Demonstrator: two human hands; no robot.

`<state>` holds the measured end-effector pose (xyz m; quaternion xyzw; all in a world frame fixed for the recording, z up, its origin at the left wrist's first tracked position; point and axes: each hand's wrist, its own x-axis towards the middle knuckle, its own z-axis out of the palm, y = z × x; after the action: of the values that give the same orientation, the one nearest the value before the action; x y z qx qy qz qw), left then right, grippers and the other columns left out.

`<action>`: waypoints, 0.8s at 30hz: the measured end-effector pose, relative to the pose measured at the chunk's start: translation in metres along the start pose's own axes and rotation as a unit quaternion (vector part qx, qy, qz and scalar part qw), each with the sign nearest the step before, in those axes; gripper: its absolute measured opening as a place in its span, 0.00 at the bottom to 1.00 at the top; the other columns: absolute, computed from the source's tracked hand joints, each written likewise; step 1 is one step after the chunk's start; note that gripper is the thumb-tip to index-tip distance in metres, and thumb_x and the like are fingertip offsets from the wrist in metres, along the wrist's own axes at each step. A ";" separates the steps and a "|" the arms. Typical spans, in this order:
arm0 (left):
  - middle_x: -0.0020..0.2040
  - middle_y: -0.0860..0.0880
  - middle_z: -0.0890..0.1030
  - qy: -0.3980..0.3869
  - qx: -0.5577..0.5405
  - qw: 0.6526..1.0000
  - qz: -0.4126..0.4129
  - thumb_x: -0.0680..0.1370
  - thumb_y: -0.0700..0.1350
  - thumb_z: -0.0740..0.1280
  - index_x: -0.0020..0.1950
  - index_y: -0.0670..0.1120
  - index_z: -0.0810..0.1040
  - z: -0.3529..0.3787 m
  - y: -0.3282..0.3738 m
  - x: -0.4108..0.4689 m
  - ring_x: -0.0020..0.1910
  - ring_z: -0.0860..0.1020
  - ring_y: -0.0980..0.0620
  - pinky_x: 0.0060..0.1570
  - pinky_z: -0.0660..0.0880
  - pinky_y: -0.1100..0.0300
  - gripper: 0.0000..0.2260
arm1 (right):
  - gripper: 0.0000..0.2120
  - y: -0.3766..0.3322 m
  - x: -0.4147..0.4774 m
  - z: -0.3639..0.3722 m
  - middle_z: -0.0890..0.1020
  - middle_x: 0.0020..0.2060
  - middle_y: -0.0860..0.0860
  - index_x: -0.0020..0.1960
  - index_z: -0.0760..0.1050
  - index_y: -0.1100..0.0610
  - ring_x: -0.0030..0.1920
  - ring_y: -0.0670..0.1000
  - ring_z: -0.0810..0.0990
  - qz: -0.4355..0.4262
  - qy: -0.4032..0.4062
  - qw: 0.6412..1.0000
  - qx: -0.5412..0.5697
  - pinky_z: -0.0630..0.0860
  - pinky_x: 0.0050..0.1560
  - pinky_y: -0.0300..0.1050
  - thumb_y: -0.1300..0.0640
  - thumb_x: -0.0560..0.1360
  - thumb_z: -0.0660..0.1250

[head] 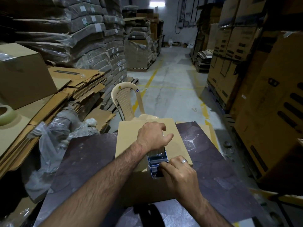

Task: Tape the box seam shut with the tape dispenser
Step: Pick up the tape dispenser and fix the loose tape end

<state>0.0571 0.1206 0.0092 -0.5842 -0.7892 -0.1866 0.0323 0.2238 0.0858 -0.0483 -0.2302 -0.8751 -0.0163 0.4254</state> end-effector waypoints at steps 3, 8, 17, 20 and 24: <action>0.54 0.50 0.82 -0.012 0.024 1.000 -0.008 0.71 0.65 0.62 0.57 0.52 0.79 -0.001 0.003 0.002 0.55 0.77 0.48 0.51 0.75 0.53 0.23 | 0.09 0.000 0.001 -0.001 0.80 0.35 0.46 0.50 0.80 0.54 0.39 0.49 0.75 0.014 -0.009 1.000 0.015 0.71 0.31 0.41 0.58 0.71 0.68; 0.53 0.49 0.82 -0.018 0.041 0.999 -0.007 0.70 0.64 0.63 0.57 0.50 0.79 0.000 0.007 0.002 0.55 0.77 0.47 0.50 0.75 0.53 0.23 | 0.04 -0.001 0.008 -0.006 0.80 0.34 0.45 0.41 0.81 0.51 0.37 0.50 0.75 0.014 -0.039 0.999 0.008 0.69 0.27 0.39 0.58 0.67 0.71; 0.50 0.49 0.82 -0.026 0.027 0.999 -0.017 0.71 0.64 0.62 0.54 0.50 0.79 0.000 0.005 0.003 0.51 0.78 0.47 0.47 0.75 0.54 0.22 | 0.05 -0.003 0.008 -0.008 0.79 0.34 0.45 0.36 0.79 0.51 0.40 0.49 0.76 -0.009 -0.063 0.998 0.010 0.68 0.30 0.40 0.58 0.64 0.75; 0.50 0.49 0.82 -0.035 0.017 0.999 -0.018 0.71 0.63 0.62 0.52 0.49 0.80 -0.002 0.005 0.006 0.51 0.78 0.47 0.47 0.74 0.55 0.21 | 0.05 -0.002 0.006 -0.007 0.78 0.34 0.46 0.36 0.78 0.53 0.40 0.50 0.75 -0.019 -0.059 0.998 0.016 0.71 0.30 0.44 0.60 0.67 0.73; 0.47 0.48 0.82 -0.042 -0.006 0.999 -0.024 0.71 0.62 0.63 0.47 0.48 0.81 -0.004 0.006 0.010 0.48 0.78 0.47 0.46 0.76 0.55 0.19 | 0.05 0.000 -0.002 -0.006 0.77 0.33 0.47 0.36 0.78 0.54 0.39 0.51 0.76 -0.034 -0.050 0.998 0.012 0.72 0.32 0.47 0.61 0.69 0.73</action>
<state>0.0585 0.1296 0.0168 -0.5727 -0.8025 -0.1671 -0.0085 0.2290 0.0834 -0.0459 -0.1959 -0.9028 -0.0090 0.3826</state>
